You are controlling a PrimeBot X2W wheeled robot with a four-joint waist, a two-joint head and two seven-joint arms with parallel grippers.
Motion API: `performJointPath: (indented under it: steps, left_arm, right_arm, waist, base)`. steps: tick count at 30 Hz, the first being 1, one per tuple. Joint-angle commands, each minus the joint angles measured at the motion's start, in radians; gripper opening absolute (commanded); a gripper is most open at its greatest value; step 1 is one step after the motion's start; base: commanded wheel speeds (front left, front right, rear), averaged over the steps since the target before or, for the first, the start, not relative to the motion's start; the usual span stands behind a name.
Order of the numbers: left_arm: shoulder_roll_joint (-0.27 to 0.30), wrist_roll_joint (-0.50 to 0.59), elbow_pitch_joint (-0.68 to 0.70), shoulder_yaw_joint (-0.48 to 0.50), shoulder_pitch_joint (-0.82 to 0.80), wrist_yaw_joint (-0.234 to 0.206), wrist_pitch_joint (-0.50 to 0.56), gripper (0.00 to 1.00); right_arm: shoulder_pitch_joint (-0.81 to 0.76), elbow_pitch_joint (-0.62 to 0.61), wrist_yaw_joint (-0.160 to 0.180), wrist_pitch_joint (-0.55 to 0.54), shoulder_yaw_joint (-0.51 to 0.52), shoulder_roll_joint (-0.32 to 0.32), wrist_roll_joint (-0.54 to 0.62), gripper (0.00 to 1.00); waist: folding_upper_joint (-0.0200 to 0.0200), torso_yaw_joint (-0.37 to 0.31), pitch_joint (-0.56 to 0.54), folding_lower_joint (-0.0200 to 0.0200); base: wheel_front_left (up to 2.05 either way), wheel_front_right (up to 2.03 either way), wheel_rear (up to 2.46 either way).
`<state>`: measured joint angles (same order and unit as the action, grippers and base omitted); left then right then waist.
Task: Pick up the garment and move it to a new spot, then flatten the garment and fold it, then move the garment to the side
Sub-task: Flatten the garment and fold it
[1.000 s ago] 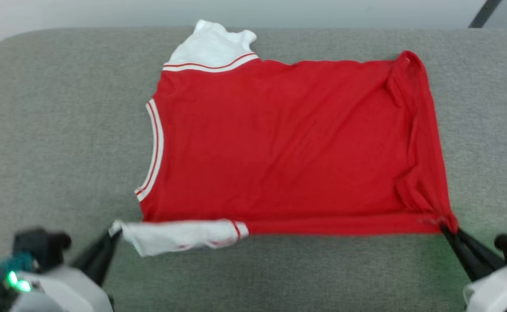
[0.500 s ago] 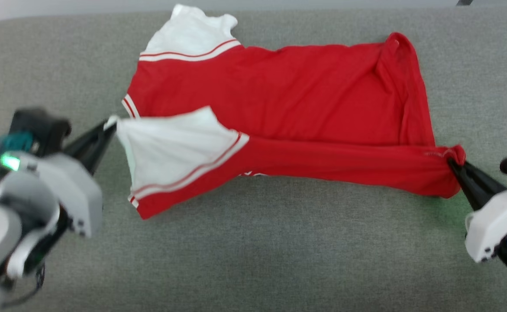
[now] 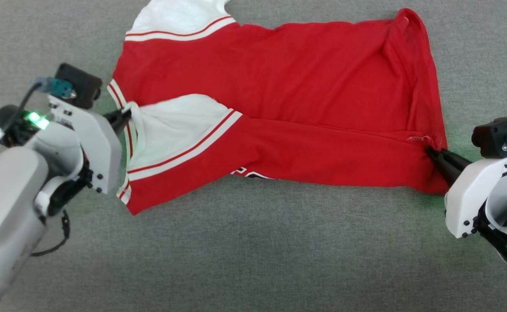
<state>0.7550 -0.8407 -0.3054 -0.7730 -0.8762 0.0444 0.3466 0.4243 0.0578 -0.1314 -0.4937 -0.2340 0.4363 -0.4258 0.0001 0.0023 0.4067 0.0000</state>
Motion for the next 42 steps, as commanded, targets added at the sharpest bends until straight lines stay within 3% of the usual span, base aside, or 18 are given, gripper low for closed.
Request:
performJointPath:
  steps: [1, 8, 9, 10, 12, 14, 15, 17, 18, 20, 28, 42]
  left_arm:
    - [-0.012, -0.009, -0.023, -0.006, -0.014, 0.012, 0.009, 0.00]
    - [-0.066, -0.059, -0.137, -0.025, -0.042, 0.042, 0.075, 0.00]
    - [-0.070, -0.064, -0.150, -0.025, -0.044, 0.041, 0.084, 0.08]
    - [-0.073, -0.068, -0.158, -0.028, -0.043, 0.042, 0.091, 0.24]
    - [-0.084, -0.086, -0.177, -0.021, -0.042, 0.039, 0.099, 0.41]
    - [-0.091, -0.096, -0.186, -0.017, -0.041, 0.038, 0.097, 0.87]
    - [-0.095, -0.102, -0.190, -0.012, -0.039, 0.034, 0.093, 1.00]
    - [-0.101, -0.105, -0.196, -0.013, -0.032, 0.034, 0.086, 1.00]
    - [-0.105, -0.109, -0.197, -0.013, -0.027, 0.036, 0.081, 1.00]
    - [-0.105, -0.113, -0.201, -0.011, -0.016, 0.036, 0.071, 1.00]
    - [-0.103, -0.131, -0.177, 0.000, 0.041, 0.024, 0.017, 1.00]
    - [-0.039, -0.156, 0.032, 0.033, 0.219, -0.094, -0.065, 1.00]
  right_arm:
    - [0.014, 0.000, 0.001, -0.014, -0.007, -0.003, -0.013, 0.00]
    - [0.043, 0.000, 0.001, -0.074, -0.018, -0.005, -0.034, 0.00]
    - [0.045, 0.002, 0.001, -0.078, -0.019, -0.005, -0.035, 0.00]
    - [0.046, 0.005, 0.001, -0.083, -0.021, -0.004, -0.036, 0.00]
    - [0.054, 0.013, 0.001, -0.090, -0.027, -0.002, -0.038, 0.09]
    - [0.059, 0.022, 0.001, -0.096, -0.033, 0.002, -0.040, 0.25]
    - [0.062, 0.025, 0.001, -0.098, -0.038, 0.005, -0.039, 0.38]
    - [0.059, 0.035, 0.001, -0.100, -0.045, 0.007, -0.044, 0.65]
    - [0.058, 0.041, 0.001, -0.102, -0.053, 0.011, -0.044, 0.71]
    - [0.058, 0.044, 0.001, -0.104, -0.064, 0.016, -0.049, 1.00]
    - [0.046, 0.047, 0.001, -0.071, -0.089, 0.032, -0.055, 1.00]
    - [-0.066, -0.027, 0.001, 0.145, -0.040, 0.047, 0.004, 1.00]
  waist:
    - [-0.0001, 0.000, 0.001, 0.0000]
    - [-0.0001, 0.005, -0.004, 0.0000]
    - [-0.0001, 0.006, -0.006, 0.0000]
    - [-0.0001, 0.008, -0.009, 0.0000]
    - [-0.0001, 0.012, -0.017, 0.0000]
    - [-0.0001, 0.017, -0.029, 0.0000]
    - [-0.0001, 0.020, -0.036, 0.0000]
    - [-0.0001, 0.026, -0.052, 0.0000]
    - [-0.0001, 0.030, -0.062, 0.0000]
    - [-0.0001, 0.035, -0.081, 0.0000]
    - [-0.0001, 0.057, -0.168, 0.0000]
    - [-0.0001, 0.077, -0.280, 0.0000]
  base:
    - [0.00, 0.00, 0.00]
    - [0.00, 0.00, 0.00]
    - [0.00, 0.00, 0.00]
    - [0.00, 0.00, 0.00]
    - [0.00, 0.00, 0.00]
    - [0.00, 0.00, 0.00]
    - [0.00, 0.00, 0.00]
    - [0.00, 0.00, 0.00]
    - [0.00, 0.00, 0.00]
    - [0.00, 0.00, 0.00]
    - [0.00, 0.00, 0.00]
    - [0.00, 0.00, 0.00]
